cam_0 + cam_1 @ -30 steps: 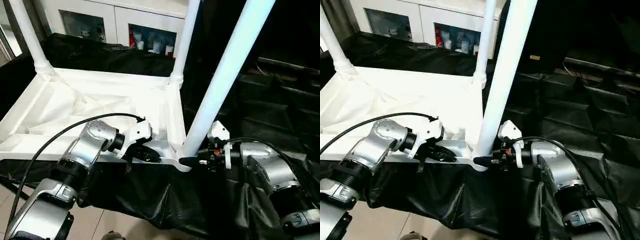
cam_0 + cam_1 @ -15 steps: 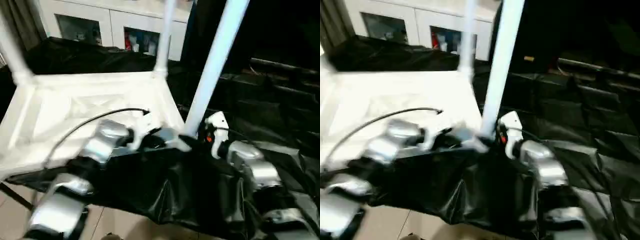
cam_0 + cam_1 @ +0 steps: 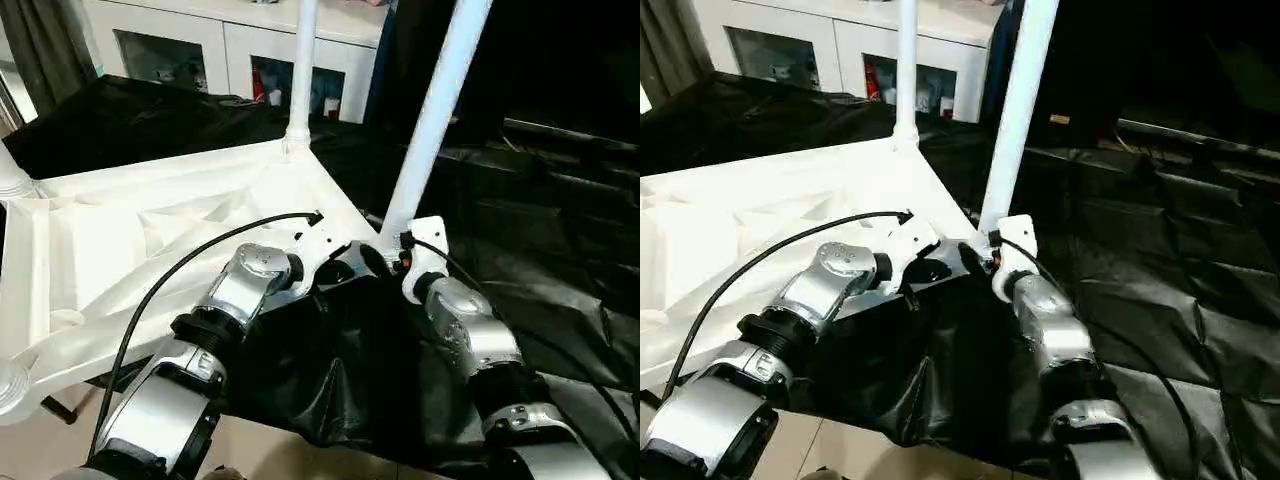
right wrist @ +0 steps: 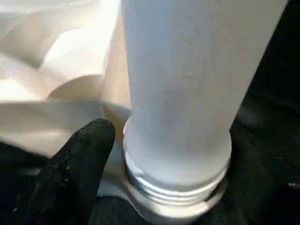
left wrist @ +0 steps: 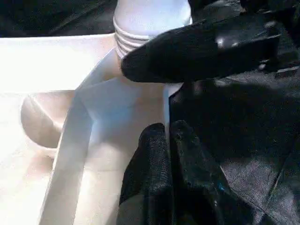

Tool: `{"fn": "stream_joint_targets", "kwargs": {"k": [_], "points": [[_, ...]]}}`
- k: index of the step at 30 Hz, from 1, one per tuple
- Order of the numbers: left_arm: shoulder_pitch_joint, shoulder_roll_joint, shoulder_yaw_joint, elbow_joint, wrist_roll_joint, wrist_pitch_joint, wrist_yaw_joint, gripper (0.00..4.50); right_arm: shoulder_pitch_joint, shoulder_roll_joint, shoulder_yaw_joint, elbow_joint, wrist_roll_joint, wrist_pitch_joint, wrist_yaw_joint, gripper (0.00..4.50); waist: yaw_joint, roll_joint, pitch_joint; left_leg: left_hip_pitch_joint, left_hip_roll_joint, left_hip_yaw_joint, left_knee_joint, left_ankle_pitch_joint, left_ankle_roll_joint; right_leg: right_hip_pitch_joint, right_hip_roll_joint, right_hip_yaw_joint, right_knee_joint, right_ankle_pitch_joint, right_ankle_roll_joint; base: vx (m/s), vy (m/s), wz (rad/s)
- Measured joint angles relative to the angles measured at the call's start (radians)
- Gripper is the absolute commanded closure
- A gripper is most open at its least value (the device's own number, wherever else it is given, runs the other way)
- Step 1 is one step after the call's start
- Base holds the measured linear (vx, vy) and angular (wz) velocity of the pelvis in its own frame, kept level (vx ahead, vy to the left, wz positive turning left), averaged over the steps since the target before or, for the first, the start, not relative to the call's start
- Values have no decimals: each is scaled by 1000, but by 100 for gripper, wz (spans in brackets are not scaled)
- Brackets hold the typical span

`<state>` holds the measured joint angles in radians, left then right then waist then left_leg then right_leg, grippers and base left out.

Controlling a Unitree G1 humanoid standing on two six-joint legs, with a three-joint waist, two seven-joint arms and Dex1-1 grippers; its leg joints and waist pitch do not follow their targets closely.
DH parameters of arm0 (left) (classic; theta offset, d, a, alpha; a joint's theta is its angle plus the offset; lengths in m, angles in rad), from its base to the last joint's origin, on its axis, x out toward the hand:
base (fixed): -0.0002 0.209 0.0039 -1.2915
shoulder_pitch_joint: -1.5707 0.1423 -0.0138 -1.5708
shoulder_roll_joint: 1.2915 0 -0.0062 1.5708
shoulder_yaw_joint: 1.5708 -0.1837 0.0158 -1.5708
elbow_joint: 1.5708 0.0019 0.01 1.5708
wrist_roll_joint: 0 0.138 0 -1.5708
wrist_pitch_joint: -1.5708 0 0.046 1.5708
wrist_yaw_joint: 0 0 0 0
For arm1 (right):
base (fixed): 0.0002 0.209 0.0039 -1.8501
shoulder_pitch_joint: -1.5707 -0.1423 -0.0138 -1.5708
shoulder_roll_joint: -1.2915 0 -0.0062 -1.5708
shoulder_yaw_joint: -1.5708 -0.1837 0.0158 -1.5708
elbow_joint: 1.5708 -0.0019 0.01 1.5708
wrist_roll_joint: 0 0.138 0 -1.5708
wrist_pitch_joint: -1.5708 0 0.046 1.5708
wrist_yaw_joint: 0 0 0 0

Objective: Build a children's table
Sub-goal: Rotate leg to tighten

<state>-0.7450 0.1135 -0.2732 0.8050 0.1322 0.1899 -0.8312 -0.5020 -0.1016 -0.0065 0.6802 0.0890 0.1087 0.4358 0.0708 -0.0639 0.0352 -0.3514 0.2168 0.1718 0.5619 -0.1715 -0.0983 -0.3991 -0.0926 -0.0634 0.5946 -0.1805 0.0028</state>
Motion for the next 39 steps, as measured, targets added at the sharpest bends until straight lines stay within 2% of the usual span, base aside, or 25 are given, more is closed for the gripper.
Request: {"fn": "stream_joint_targets", "kwargs": {"k": [4, 10, 13, 17, 21, 27, 33, 36, 39], "points": [[9, 49, -10, -25, -12, -33, -109, 450, 42, -117, 53, -71, 5, 3, 232, 76, 10, 2, 1, 0, 0, 1, -6, 0, 0, -1, 1, -1, 1, 1, 1, 0, 0, 0], [63, 134, -21, -115, -52, -68, -290, 450, 68, -237, 94, -160, 58, 50, 496, 76, 12, 4, 2, -3, 4, 2, -6, 0, 0, -4, 3, -2, 1, 1, -2, 0, 0, 0], [88, 182, -39, -164, -73, -80, -387, 450, 73, -276, 130, -218, 83, 79, 617, 76, 16, 3, 3, -3, 4, 3, -4, 0, 1, -4, 3, -1, 1, -1, -3, 0, 0, 0], [106, 212, -49, -202, -84, -82, -451, 450, 77, -284, 154, -253, 105, 107, 693, 76, 19, 2, 3, -5, 4, 6, 1, 0, 1, -4, 1, -1, 1, -1, -3, 0, 0, 0], [114, 225, -50, -213, -87, -81, -471, 450, 82, -290, 172, -255, 102, 111, 708, 89, 18, 2, 4, -5, 5, 7, 1, 0, 1, -4, 1, 0, 2, -1, -3, 0, 0, 0], [127, 236, -50, -240, -91, -68, -475, 450, 84, -290, 175, -266, 100, 122, 705, 156, 18, 2, 4, -5, 5, 7, 1, 0, 1, -4, 1, -1, 2, -1, -3, 0, 0, 0], [127, 231, -50, -240, -91, -61, -468, 450, 102, -284, 172, -285, 100, 131, 686, 179, 20, 2, 3, -4, 5, 8, 2, 0, 1, -4, 1, -1, 2, -1, -3, 0, 0, 0], [119, 210, -40, -216, -81, -44, -405, 450, 108, -244, 155, -272, 85, 126, 587, 184, 17, 1, 3, 1, 5, 8, 2, 0, 1, 1, 1, 0, 3, -1, -3, 0, 0, 0], [83, 158, -22, -142, -55, -29, -275, 450, 87, -155, 97, -207, 68, 128, 390, 185, 15, -3, 0, 2, 5, 7, 2, 0, 0, 1, 1, 0, 3, -2, 0, 0, 0, 0]]}}
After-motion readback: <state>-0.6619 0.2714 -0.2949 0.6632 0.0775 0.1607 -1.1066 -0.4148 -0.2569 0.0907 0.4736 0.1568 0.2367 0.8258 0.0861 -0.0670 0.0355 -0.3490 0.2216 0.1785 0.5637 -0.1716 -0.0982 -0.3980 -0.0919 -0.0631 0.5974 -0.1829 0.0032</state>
